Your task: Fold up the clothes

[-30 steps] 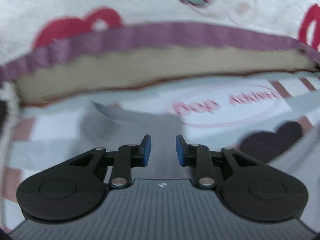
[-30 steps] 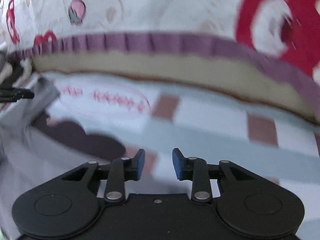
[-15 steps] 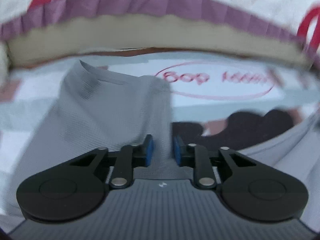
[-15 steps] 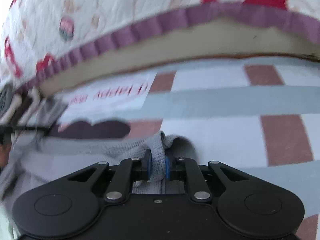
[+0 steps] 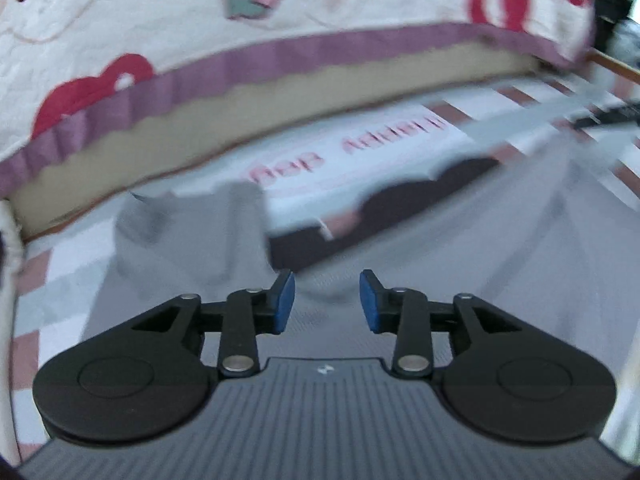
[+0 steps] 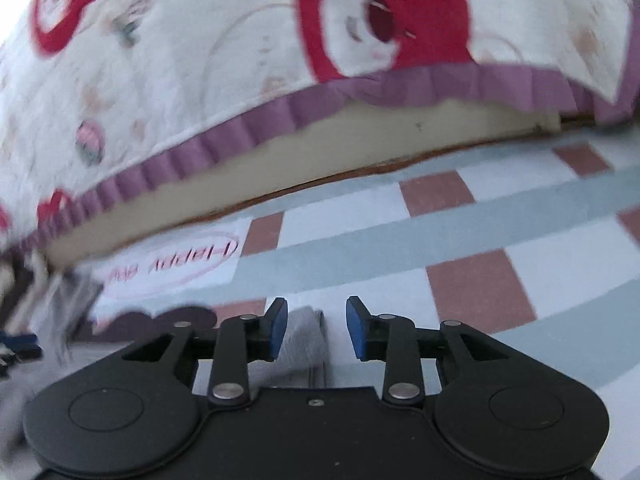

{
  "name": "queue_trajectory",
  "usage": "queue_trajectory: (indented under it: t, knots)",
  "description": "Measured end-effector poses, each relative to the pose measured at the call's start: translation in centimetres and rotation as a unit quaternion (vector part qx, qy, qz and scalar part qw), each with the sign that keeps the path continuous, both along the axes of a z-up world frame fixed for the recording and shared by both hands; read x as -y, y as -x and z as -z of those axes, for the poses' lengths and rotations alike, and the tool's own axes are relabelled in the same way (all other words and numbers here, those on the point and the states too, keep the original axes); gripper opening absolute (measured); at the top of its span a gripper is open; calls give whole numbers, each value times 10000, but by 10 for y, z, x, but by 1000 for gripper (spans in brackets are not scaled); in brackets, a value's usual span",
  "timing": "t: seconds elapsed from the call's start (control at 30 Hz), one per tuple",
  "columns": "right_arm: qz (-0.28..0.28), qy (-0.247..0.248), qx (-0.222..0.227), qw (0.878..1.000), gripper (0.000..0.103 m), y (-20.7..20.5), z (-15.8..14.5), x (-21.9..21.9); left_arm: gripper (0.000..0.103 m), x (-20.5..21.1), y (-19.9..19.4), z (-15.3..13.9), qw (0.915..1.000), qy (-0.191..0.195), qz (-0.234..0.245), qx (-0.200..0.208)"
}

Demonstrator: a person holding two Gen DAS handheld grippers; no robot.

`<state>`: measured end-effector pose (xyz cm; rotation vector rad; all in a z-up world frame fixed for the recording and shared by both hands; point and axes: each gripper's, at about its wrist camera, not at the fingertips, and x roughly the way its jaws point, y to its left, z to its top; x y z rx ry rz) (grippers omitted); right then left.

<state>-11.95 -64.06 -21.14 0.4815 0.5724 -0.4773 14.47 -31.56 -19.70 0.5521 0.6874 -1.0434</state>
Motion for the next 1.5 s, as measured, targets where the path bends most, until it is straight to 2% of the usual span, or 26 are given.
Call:
queue_trajectory:
  t: [0.1,0.17,0.23,0.3,0.33,0.37,0.47,0.6,0.7,0.8,0.9,0.97,1.03,1.07,1.13,1.23,1.3,1.37,1.43,1.5]
  knots:
    - [-563,207,-462,9971,37,-6,2,-19,43,-16,14,2,9995,-171,260,-109]
    - [-914,175,-815,9923,37,-12,10,-32,44,-8,31,11,9961,-697,505,194]
    - [-1169,-37,-1072,9873,38,-22,17,-45,45,9,62,21,9810,-1325,951,1049]
    - [-1235,-20,-1092,9863,39,-32,19,-57,49,23,85,33,9615,-1663,1215,1818]
    - [-1241,-15,-1088,9863,39,-37,19,-61,50,28,91,38,9552,-1740,1252,2039]
    - [-1198,1,-1096,9867,39,-40,19,-62,51,32,92,40,9542,-1736,1197,2124]
    - [-949,93,-1129,9890,39,-45,20,-65,56,38,83,38,9588,-1656,930,2111]
    - [-789,487,-1138,9892,39,-51,24,-67,56,44,55,40,9633,-1632,480,2076]
    - [-634,565,-997,9914,39,-60,24,-58,56,49,34,35,9688,-1476,247,1976]
    - [-396,699,-858,9931,39,-69,20,-44,57,57,10,26,9777,-1285,10,1659]
    - [-252,548,-749,9954,39,-77,15,-21,62,63,-16,23,9864,-1138,-227,1160]
    - [-212,415,-764,9960,39,-85,17,-7,66,62,-36,24,9914,-981,-484,716]
    - [-198,340,-828,9958,39,-92,19,4,69,56,-60,24,9938,-731,-834,19]
    - [-206,322,-883,9954,39,-96,21,8,69,50,-73,25,9921,-570,-1042,-407]
    - [-258,341,-1010,9940,39,-100,25,12,69,36,-94,27,9823,-209,-1431,-1193]
    - [-356,324,-1058,9932,41,-103,28,11,69,11,-113,24,9662,358,-1815,-1796]
    - [-427,297,-1066,9929,49,-104,29,11,67,-8,-121,17,9562,808,-2097,-1877]
    - [-503,324,-1092,9922,53,-105,30,9,67,-26,-129,5,9500,1080,-2262,-1861]
    - [-587,432,-1140,9908,57,-109,31,7,68,-45,-129,-5,9499,1223,-2257,-1781]
    - [-615,506,-1167,9900,64,-113,32,7,69,-67,-122,-12,9549,1164,-2204,-1615]
